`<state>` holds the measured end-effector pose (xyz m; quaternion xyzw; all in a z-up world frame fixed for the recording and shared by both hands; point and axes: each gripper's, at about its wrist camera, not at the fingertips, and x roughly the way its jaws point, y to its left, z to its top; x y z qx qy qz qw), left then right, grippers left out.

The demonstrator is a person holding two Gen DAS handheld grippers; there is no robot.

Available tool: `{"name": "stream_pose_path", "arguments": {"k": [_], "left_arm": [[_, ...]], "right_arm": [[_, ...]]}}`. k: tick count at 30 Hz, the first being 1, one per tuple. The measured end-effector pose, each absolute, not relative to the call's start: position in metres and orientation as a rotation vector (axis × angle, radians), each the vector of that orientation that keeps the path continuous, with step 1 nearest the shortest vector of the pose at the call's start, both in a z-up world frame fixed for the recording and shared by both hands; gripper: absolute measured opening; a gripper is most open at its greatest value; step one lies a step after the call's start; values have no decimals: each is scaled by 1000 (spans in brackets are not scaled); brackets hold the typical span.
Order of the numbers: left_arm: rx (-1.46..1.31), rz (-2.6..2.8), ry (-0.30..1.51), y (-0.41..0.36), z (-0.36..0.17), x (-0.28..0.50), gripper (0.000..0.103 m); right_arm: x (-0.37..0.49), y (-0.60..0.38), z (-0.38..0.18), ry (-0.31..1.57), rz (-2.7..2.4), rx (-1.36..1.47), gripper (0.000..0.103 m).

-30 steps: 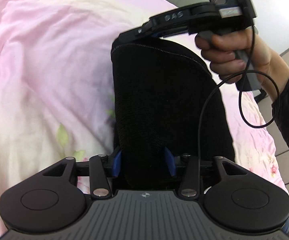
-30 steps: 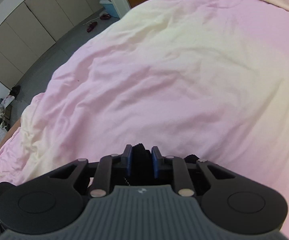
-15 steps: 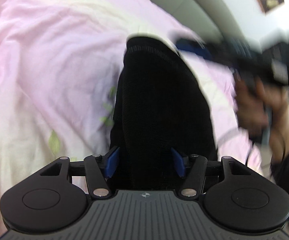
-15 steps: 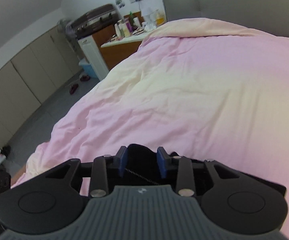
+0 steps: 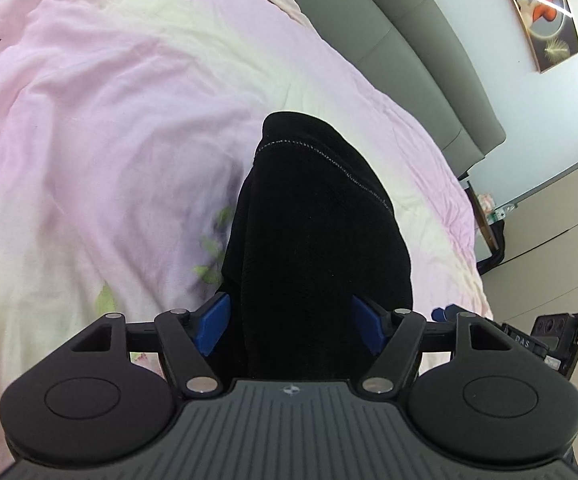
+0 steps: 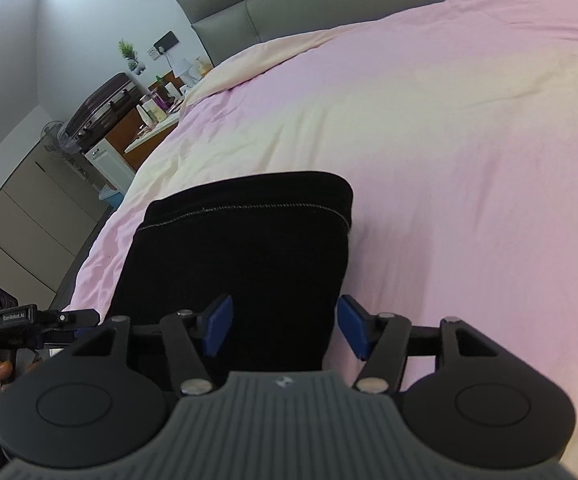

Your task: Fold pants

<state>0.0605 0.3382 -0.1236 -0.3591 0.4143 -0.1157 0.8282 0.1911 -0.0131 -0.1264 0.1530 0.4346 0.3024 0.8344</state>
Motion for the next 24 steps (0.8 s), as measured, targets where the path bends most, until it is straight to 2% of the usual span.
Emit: {"name": "stream_pose_path", "arguments": {"k": [5, 10, 18, 21, 24], "left_arm": [[-725, -225, 910, 332, -127, 66, 82], [-727, -202, 938, 333, -135, 75, 85], [-793, -220, 988, 333, -156, 94, 97], [-840, -242, 1009, 337, -166, 103, 103], [-863, -248, 1032, 340, -178, 111, 103]], "right_arm": [[183, -18, -143, 949, 635, 362, 59], [183, -9, -155, 981, 663, 372, 69], [202, 4, -172, 1035, 720, 456, 89], [216, 10, -188, 1087, 728, 512, 93], [230, 14, -204, 1129, 737, 597, 98]]}}
